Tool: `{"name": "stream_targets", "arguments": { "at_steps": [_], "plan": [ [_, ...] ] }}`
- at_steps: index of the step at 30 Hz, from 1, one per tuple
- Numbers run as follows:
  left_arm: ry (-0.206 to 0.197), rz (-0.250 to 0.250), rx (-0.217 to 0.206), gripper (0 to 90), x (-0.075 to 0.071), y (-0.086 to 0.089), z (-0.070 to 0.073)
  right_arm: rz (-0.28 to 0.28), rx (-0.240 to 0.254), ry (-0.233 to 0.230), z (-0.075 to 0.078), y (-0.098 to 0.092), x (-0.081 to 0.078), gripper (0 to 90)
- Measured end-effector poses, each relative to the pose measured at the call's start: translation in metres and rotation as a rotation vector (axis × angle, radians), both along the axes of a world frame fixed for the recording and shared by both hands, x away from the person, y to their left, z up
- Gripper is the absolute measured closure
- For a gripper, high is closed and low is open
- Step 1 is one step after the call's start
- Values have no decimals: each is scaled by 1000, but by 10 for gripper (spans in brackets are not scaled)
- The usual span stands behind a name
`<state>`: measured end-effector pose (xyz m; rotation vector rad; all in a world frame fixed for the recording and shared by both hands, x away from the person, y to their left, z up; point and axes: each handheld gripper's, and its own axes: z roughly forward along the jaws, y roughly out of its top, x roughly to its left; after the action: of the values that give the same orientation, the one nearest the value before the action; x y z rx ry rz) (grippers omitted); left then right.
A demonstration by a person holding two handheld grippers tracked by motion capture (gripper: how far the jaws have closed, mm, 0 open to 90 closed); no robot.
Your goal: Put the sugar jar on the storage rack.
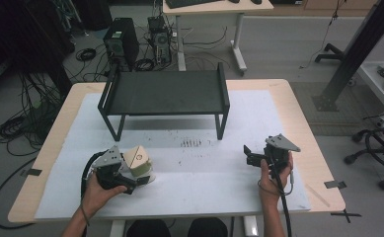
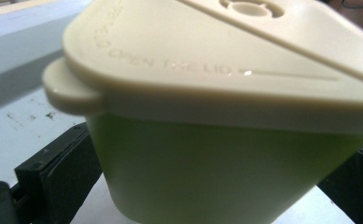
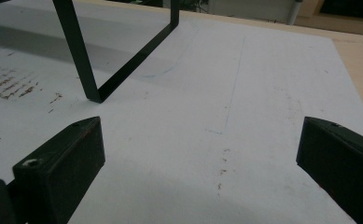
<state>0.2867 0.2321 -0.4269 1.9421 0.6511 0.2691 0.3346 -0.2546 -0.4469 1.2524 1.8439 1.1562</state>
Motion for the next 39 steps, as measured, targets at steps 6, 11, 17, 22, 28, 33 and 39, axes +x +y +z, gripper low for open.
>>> {"name": "stream_targets", "arguments": {
  "at_steps": [6,11,17,22,28,33,39],
  "plan": [
    [-3,0,2,15,1,0,1,0,1,1,0,0,0,10],
    [-2,-1,1,15,0,-1,1,-1,3,0,0,0,0,10],
    [1,-2,-1,15,0,-1,0,2,1,0,0,0,0,10],
    [-2,-2,1,15,1,-1,1,2,0,-1,0,0,0,10],
    [-6,-1,0,15,1,-1,2,3,-1,0,0,0,0,10],
    [-7,-2,-1,15,1,-1,3,2,-1,2,0,0,0,10],
    [-10,-1,-1,15,1,-1,2,3,0,0,0,0,0,10]
  ]
}}
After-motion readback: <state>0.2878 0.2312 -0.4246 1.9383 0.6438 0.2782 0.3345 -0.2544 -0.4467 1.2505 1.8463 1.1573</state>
